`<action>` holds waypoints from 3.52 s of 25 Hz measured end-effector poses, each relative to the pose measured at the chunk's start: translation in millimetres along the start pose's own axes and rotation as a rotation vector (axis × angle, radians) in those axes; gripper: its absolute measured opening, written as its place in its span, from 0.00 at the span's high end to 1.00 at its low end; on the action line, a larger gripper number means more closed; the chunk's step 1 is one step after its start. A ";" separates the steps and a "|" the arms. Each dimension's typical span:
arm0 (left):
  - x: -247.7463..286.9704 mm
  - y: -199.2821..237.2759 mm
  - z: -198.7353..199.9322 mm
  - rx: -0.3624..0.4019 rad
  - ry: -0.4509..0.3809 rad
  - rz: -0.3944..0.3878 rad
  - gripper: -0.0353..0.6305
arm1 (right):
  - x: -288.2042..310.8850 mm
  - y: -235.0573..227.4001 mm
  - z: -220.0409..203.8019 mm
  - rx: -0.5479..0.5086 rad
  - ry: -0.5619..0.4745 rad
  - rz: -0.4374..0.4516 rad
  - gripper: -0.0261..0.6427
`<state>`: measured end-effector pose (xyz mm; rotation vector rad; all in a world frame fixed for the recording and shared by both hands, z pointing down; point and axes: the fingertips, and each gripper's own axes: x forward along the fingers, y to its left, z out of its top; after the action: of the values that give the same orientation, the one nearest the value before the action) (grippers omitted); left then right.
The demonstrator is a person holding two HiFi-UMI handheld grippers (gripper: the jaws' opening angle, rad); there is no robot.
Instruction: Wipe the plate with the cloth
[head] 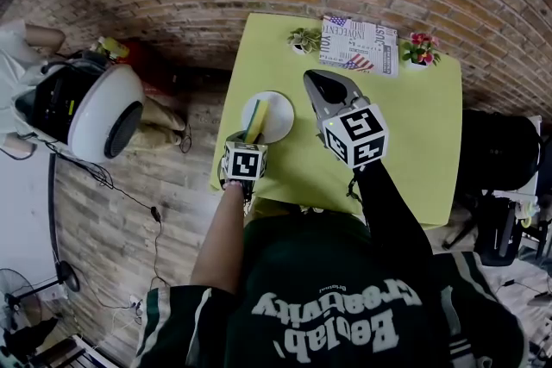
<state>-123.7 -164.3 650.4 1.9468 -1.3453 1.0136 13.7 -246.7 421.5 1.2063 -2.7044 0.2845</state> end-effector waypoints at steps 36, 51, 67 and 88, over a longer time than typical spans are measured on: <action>-1.5 -79.8 7.6 0.066 -0.025 -0.126 0.75 | 0.5 8.8 -8.6 -0.001 0.019 0.019 0.94; -6.0 -66.3 -8.6 0.022 0.002 -0.098 0.75 | 4.8 19.3 -8.2 -0.012 0.022 0.048 0.94; -22.5 18.0 -27.5 -0.142 0.015 0.084 0.75 | 12.7 28.1 -6.2 -0.023 0.026 0.081 0.94; -27.3 -12.2 -14.6 -0.066 -0.018 0.052 0.75 | 9.9 33.0 -11.3 -0.018 0.030 0.082 0.94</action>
<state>-121.8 -134.5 635.6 1.8857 -1.4280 0.9650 -16.7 -229.5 431.2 1.0793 -2.7293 0.2861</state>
